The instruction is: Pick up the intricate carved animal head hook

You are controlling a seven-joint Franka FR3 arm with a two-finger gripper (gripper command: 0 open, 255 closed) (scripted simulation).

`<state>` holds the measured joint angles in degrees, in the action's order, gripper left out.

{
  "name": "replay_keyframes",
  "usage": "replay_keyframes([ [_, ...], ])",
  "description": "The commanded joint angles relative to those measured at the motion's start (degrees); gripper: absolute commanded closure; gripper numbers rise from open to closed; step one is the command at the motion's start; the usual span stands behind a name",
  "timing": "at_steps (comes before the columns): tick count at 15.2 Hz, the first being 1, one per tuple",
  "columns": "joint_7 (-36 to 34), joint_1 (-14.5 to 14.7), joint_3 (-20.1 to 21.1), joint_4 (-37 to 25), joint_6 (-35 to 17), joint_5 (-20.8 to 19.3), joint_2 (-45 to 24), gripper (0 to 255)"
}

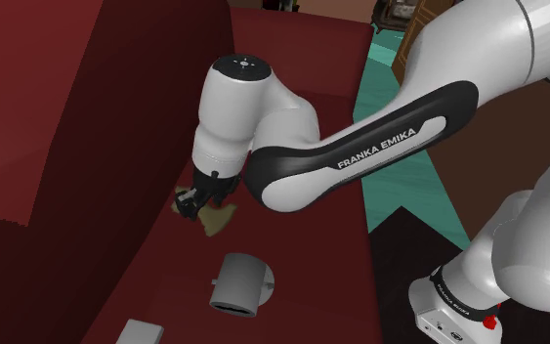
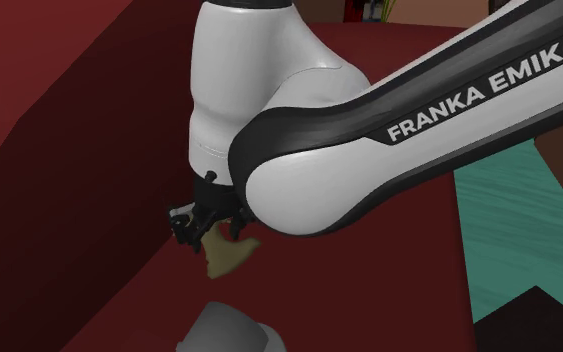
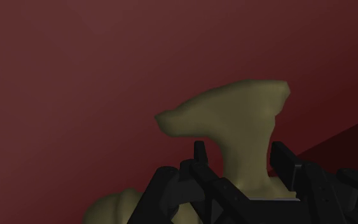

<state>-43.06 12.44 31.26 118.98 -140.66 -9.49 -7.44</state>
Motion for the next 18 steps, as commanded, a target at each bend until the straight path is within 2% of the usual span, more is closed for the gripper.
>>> replay_keyframes([
  [1,0.0,0.0,0.0,0.1,-0.1,0.0,0.0,255],
  [8,-0.1,0.0,0.0,-0.1,0.0,-0.1,-0.1,255],
  [18,2.6,-0.5,0.5,-4.1,7.0,3.5,3.6,255],
])
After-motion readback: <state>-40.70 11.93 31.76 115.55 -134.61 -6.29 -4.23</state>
